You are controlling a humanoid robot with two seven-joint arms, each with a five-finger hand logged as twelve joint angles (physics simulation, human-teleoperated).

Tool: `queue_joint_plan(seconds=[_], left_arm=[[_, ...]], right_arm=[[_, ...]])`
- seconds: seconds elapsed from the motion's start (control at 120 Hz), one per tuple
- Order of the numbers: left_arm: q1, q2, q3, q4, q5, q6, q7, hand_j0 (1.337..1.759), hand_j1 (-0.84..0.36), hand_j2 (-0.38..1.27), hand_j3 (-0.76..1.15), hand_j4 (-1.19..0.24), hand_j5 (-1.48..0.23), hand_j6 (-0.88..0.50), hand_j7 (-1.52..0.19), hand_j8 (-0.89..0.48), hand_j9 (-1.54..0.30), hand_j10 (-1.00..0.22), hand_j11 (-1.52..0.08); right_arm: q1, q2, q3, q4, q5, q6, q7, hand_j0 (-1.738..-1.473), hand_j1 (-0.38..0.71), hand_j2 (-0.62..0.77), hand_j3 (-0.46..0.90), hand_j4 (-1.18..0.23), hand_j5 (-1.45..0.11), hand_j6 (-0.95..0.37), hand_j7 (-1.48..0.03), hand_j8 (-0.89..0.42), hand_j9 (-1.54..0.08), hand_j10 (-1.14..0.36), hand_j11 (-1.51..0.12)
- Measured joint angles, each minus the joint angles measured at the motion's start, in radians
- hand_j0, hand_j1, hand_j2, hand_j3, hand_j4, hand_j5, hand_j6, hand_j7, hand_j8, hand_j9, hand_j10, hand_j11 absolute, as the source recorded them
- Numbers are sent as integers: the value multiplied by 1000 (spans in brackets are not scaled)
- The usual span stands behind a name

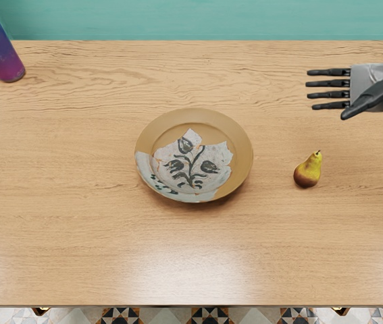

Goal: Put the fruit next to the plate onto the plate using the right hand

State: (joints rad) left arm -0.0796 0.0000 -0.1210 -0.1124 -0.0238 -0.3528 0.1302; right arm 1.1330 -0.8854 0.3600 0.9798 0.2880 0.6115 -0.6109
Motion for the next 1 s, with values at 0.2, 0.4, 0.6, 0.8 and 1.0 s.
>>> queue_joint_plan(seconds=[0.2, 0.4, 0.6, 0.8, 1.0], left_arm=[[0, 0, 0, 0, 0, 0, 0, 1658, 348, 0, 0, -1, -1, -1, -1, -1, -1, -1, -1], [0, 0, 0, 0, 0, 0, 0, 1658, 348, 0, 0, -1, -1, -1, -1, -1, -1, -1, -1], [-2, 0, -1, -1, -3, 0, 0, 1658, 348, 0, 0, -1, -1, -1, -1, -1, -1, -1, -1], [-8, 0, -1, 1, -2, 0, 0, 1658, 348, 0, 0, -1, -1, -1, -1, -1, -1, -1, -1], [-8, 0, -1, 2, -2, 0, 0, 1658, 348, 0, 0, -1, -1, -1, -1, -1, -1, -1, -1]], right_arm=[[-3, -10, 0, 0, -3, 0, 0, -1658, -349, -1, 0, 0, 0, 3, 0, 2, 0, 2, 0], [2, -8, 1, 1, -59, 0, 0, -1658, -349, -1, 0, 0, 0, 3, 0, 2, 0, 2, 0], [25, 21, 3, 4, -263, 0, 0, -1658, -349, -1, 0, 0, 0, 2, 0, 1, 0, 1, 0], [60, 39, 0, 109, -475, 0, 0, -1658, -349, -1, 0, -1, 0, 0, 0, 0, 0, 0, 0], [58, 44, -11, 201, -665, -3, 0, -1658, -349, -1, 0, -2, 0, -2, 0, -2, 0, -1, 0]])
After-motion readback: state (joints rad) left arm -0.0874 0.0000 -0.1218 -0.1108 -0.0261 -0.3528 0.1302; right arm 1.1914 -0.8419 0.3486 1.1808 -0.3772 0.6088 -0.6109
